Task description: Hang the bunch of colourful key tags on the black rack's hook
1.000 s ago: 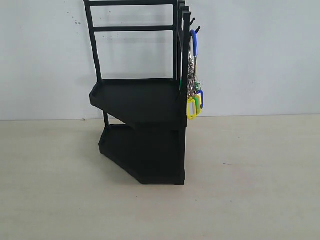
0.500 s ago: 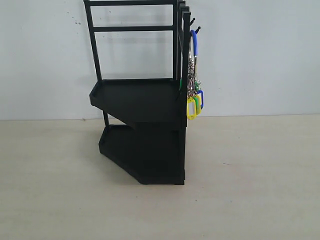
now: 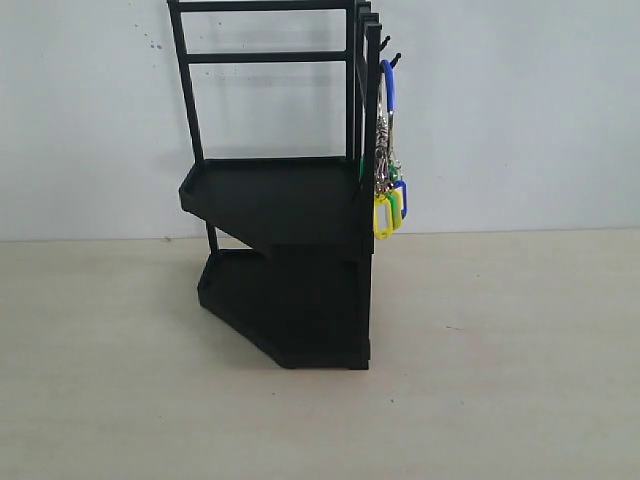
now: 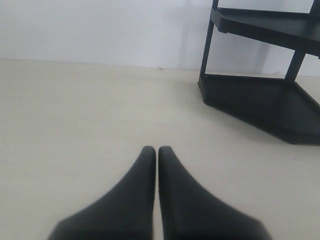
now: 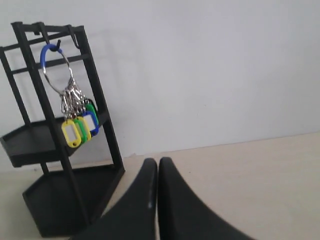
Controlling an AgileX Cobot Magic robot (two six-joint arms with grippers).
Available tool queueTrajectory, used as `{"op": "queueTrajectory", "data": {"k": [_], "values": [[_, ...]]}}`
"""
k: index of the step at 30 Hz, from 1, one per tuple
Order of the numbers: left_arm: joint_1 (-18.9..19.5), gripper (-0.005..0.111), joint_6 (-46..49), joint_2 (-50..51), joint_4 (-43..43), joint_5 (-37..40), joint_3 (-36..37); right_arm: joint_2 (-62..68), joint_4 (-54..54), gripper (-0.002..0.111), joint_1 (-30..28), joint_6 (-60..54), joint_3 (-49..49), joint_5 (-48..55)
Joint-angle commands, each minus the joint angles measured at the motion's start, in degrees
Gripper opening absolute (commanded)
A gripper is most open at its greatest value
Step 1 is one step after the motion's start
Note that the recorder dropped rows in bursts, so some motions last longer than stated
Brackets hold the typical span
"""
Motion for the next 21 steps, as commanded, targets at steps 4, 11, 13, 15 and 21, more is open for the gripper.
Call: {"op": "queueTrajectory", "data": {"k": [4, 11, 13, 15, 21], "values": [[-0.04, 0.004, 0.2, -0.12, 0.28, -0.45, -0.08, -0.31, -23.53, 0.0, -0.33, 18.32, 0.23, 9.61], [-0.04, 0.004, 0.2, -0.12, 0.28, -0.45, -0.08, -0.31, -25.77, 0.0, -0.33, 19.36, 0.23, 19.92], [-0.04, 0.004, 0.2, -0.12, 0.28, -0.45, -0.08, -0.31, -25.77, 0.0, -0.33, 19.21, 0.23, 20.05], [-0.04, 0.004, 0.2, -0.12, 0.28, -0.45, -0.08, -0.31, -25.77, 0.0, -0.33, 19.21, 0.23, 20.05], [-0.04, 0.004, 0.2, -0.12, 0.28, -0.45, -0.08, -0.31, -25.77, 0.0, -0.33, 19.21, 0.23, 20.05]]}}
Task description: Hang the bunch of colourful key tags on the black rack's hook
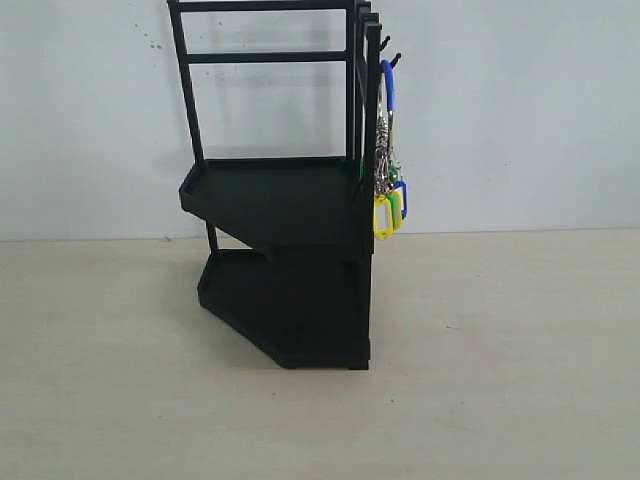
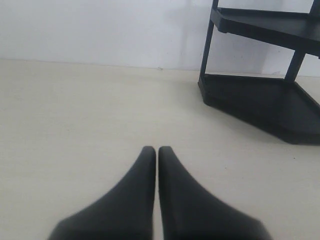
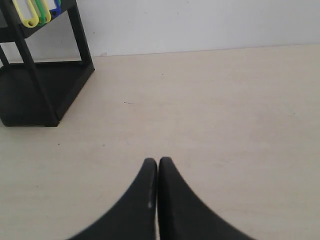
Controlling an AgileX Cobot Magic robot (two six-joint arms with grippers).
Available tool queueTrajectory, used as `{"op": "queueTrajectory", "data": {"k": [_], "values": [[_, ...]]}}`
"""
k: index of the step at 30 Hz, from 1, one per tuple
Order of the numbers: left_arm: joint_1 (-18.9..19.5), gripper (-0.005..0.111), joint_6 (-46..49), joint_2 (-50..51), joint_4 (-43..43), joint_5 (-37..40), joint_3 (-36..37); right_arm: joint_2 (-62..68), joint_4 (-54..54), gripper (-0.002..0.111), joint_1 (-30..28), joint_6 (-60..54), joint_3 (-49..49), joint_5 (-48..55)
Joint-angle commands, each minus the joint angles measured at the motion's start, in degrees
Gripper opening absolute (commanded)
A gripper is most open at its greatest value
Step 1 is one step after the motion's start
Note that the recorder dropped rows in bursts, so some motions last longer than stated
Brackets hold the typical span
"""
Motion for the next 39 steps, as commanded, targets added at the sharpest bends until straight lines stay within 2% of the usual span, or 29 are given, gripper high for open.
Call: {"op": "queueTrajectory", "data": {"k": [1, 39], "values": [[-0.04, 0.004, 0.2, -0.12, 0.28, -0.45, -0.08, -0.31, -0.74, 0.0, -0.33, -0.04, -0.02, 0.06], [-0.04, 0.004, 0.2, -0.12, 0.28, -0.45, -0.08, -0.31, -0.74, 0.0, -0.33, -0.04, -0.02, -0.73]]}}
